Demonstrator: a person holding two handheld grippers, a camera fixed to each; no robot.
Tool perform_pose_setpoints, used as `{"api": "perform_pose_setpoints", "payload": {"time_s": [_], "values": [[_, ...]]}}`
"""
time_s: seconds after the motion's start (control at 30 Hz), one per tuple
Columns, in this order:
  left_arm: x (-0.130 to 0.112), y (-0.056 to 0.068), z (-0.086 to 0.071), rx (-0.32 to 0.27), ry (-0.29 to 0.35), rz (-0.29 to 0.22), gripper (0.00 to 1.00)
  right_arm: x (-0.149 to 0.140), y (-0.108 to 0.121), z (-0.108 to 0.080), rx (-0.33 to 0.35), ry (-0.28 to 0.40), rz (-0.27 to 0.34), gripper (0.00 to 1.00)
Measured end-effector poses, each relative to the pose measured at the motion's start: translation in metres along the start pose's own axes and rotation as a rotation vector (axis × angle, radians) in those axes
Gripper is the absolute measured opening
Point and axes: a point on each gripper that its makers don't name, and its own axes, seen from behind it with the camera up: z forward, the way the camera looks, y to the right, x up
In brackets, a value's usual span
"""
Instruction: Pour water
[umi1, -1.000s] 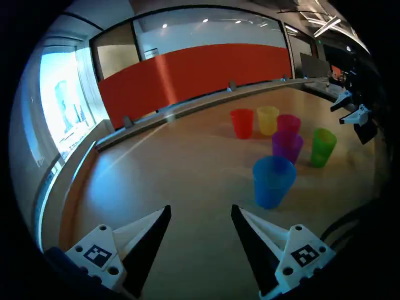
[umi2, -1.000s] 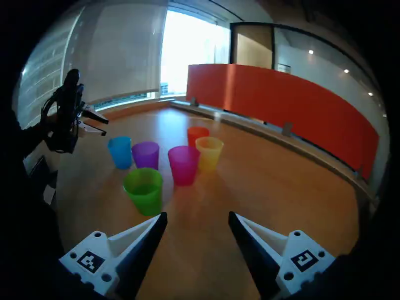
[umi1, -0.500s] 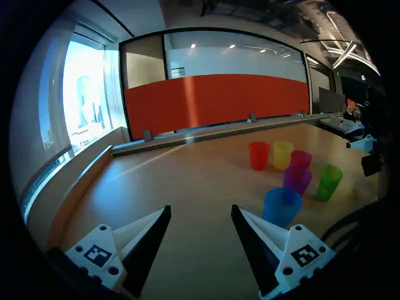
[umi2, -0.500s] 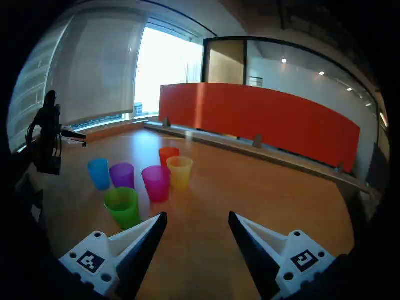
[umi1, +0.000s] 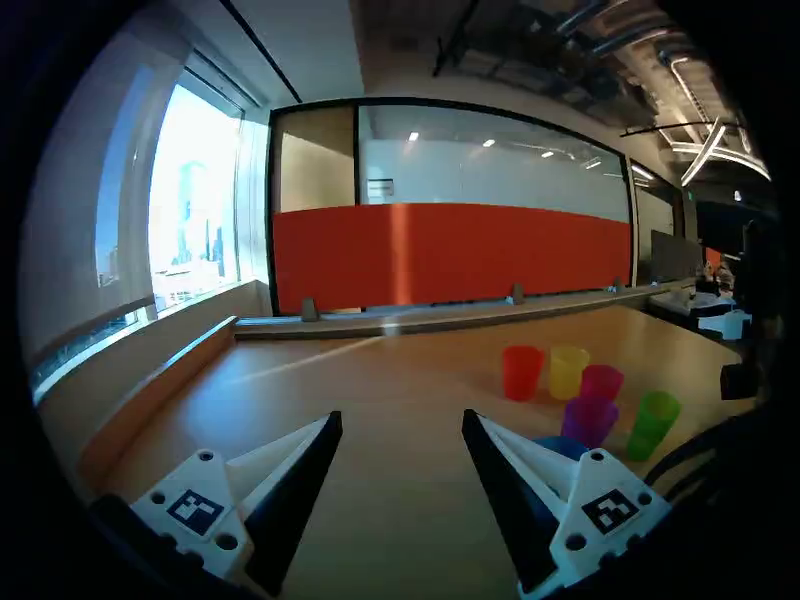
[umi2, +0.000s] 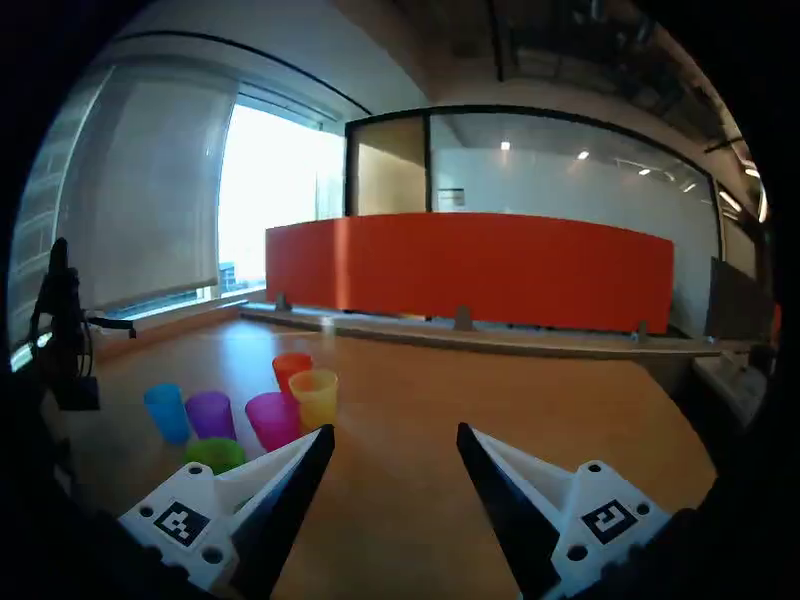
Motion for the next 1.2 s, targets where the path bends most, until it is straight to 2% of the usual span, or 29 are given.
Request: {"api": "perform_pose_setpoints", "payload": {"time_s": [0.47, 0.87, 1.0, 1.2], "values": [[0.027, 0.012, 0.001, 0.006, 0.114, -0.051, 0.89, 0.033, 0.017, 0.000, -0.099, 0.146, 0.062, 0.95], [0.047, 0.026, 0.011, 0.015, 0.180, -0.035, 0.89, 0.044, 0.042, -0.007, -0.269, 0.238, 0.049, 0.95], [0.049, 0.035, 0.014, 0.000, 0.189, -0.036, 0.89, 0.040, 0.050, -0.007, -0.315, 0.240, 0.043, 0.95], [0.053, 0.042, 0.017, -0.003, 0.208, -0.053, 0.89, 0.037, 0.053, -0.008, -0.334, 0.248, 0.069, 0.95]]}}
